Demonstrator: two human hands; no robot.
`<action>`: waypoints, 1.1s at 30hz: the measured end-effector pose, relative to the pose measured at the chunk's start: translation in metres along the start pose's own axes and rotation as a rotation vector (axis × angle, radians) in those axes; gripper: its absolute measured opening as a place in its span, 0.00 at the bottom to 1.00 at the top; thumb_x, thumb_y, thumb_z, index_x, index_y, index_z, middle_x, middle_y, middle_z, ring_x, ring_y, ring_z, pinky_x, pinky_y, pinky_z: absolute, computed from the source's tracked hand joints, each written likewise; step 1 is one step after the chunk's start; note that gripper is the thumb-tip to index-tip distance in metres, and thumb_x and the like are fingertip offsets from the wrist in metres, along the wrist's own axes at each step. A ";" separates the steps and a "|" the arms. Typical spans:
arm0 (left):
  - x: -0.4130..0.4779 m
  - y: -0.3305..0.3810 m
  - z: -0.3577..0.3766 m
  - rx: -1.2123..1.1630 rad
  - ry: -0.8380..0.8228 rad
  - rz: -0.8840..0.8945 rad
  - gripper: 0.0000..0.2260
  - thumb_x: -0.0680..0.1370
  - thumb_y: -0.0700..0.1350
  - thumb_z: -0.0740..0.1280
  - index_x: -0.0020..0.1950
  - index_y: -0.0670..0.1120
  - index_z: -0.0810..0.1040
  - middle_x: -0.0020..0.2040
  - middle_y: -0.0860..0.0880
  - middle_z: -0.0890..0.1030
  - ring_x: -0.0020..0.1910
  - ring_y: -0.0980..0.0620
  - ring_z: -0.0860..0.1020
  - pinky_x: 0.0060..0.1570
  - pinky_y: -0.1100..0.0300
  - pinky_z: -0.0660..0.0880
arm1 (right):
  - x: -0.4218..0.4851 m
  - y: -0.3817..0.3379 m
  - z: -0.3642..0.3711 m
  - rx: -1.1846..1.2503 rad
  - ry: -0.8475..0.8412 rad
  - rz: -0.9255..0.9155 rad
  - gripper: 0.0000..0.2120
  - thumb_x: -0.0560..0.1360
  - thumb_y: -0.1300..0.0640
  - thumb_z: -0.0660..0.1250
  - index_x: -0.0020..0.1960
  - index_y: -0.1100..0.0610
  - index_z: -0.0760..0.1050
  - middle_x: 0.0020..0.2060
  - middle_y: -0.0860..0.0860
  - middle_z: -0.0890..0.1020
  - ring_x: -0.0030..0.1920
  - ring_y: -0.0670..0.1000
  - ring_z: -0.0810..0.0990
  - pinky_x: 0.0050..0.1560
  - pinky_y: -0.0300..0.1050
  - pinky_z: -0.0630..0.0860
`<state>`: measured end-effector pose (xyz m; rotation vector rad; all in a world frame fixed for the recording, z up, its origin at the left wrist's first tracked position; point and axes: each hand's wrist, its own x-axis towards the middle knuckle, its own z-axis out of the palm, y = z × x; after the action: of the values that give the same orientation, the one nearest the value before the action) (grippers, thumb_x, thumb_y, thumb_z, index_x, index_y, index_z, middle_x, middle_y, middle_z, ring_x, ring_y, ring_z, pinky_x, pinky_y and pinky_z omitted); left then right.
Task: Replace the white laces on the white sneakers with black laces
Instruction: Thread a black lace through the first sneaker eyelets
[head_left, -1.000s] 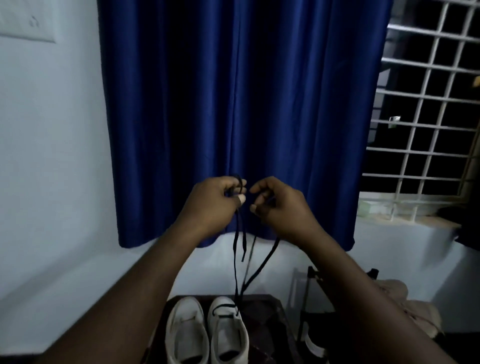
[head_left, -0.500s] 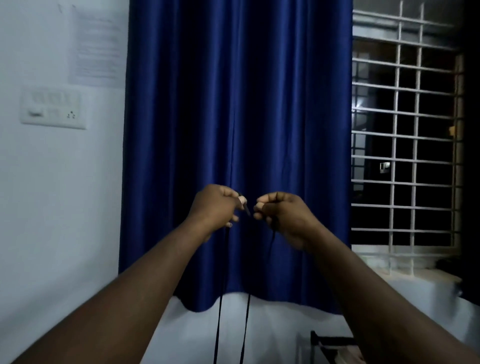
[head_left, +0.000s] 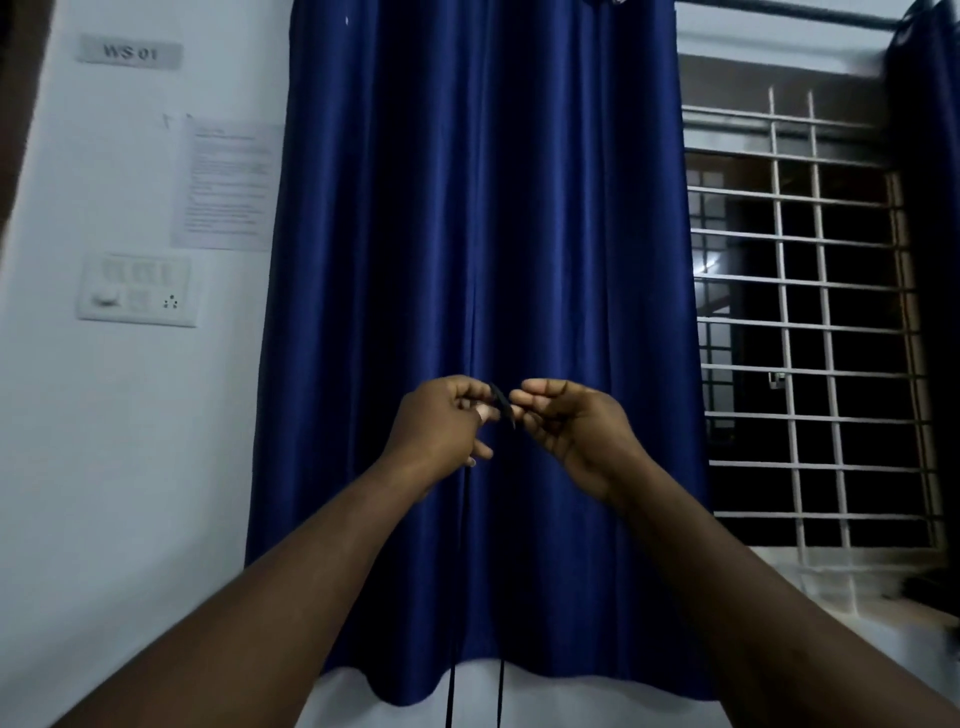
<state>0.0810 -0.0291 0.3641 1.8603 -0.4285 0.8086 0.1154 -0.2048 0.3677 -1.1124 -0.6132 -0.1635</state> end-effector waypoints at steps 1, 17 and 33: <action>0.000 0.002 0.000 0.002 0.004 0.011 0.10 0.84 0.40 0.65 0.62 0.50 0.81 0.50 0.53 0.86 0.34 0.49 0.86 0.32 0.60 0.80 | 0.001 -0.001 0.002 -0.013 -0.008 -0.009 0.17 0.79 0.73 0.55 0.60 0.65 0.79 0.53 0.60 0.87 0.55 0.59 0.87 0.47 0.42 0.82; 0.024 0.024 -0.004 0.109 0.096 0.159 0.08 0.86 0.42 0.60 0.62 0.53 0.67 0.53 0.52 0.85 0.30 0.50 0.85 0.31 0.52 0.83 | 0.015 -0.019 0.022 -0.390 0.127 -0.168 0.06 0.82 0.61 0.66 0.55 0.59 0.82 0.46 0.52 0.89 0.39 0.49 0.85 0.37 0.41 0.76; 0.047 0.041 -0.006 -0.098 0.082 -0.020 0.04 0.86 0.44 0.62 0.57 0.47 0.76 0.49 0.51 0.86 0.36 0.48 0.87 0.32 0.58 0.81 | 0.037 -0.042 0.036 -0.313 0.251 -0.197 0.07 0.81 0.64 0.62 0.52 0.58 0.79 0.44 0.53 0.85 0.38 0.48 0.80 0.36 0.41 0.77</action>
<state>0.0868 -0.0377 0.4257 1.7318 -0.3901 0.8323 0.1146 -0.1854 0.4312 -1.3064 -0.4803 -0.5767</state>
